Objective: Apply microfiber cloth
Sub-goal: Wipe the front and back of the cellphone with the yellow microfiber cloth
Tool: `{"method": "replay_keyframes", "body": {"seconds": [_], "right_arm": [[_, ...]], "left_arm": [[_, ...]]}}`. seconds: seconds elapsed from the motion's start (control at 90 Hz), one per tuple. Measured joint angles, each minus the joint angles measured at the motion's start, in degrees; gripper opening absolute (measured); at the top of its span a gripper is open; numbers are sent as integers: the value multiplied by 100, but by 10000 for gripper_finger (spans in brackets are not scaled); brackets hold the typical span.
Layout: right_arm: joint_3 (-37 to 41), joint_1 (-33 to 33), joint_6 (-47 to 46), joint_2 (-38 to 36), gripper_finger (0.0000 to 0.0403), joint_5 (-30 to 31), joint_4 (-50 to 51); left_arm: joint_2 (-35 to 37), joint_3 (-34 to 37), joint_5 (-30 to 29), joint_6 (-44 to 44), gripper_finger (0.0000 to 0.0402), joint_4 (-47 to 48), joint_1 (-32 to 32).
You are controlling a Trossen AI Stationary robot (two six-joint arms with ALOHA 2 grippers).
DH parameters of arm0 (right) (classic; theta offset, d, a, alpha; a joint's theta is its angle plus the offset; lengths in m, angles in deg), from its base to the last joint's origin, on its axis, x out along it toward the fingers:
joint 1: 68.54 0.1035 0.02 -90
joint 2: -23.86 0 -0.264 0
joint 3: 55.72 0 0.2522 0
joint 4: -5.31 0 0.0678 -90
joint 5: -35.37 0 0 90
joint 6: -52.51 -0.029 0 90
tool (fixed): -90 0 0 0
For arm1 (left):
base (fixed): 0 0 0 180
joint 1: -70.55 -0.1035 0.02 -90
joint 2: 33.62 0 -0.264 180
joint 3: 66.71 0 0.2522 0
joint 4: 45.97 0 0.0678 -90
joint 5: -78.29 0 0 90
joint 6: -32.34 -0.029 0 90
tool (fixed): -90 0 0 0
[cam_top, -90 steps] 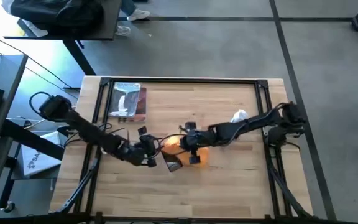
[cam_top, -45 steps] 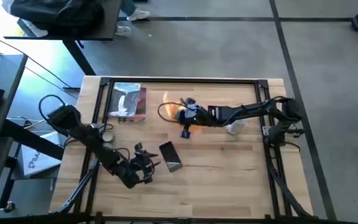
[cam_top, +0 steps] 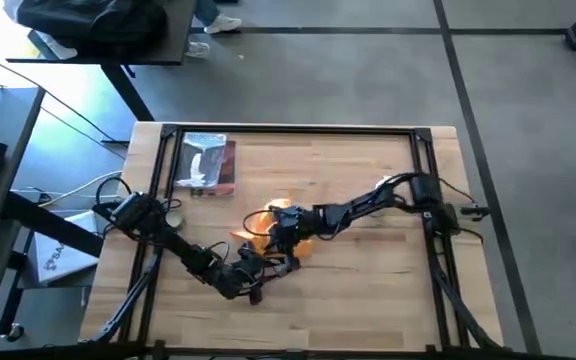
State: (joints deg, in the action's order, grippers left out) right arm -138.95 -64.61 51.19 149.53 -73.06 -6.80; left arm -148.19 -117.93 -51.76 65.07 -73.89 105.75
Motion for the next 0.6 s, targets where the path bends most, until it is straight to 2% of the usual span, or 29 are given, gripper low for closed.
{"method": "replay_keyframes", "body": {"seconds": [0.167,0.411,0.6], "right_arm": [[-2,-94,-203,362,0,-23,-566],[-16,-514,-61,314,0,1171,-351],[2,-676,590,-103,0,1066,3]], "left_arm": [[-2,7,-2,109,145,70,11],[-8,13,-1,263,145,113,28],[-13,17,49,345,145,126,59]]}}
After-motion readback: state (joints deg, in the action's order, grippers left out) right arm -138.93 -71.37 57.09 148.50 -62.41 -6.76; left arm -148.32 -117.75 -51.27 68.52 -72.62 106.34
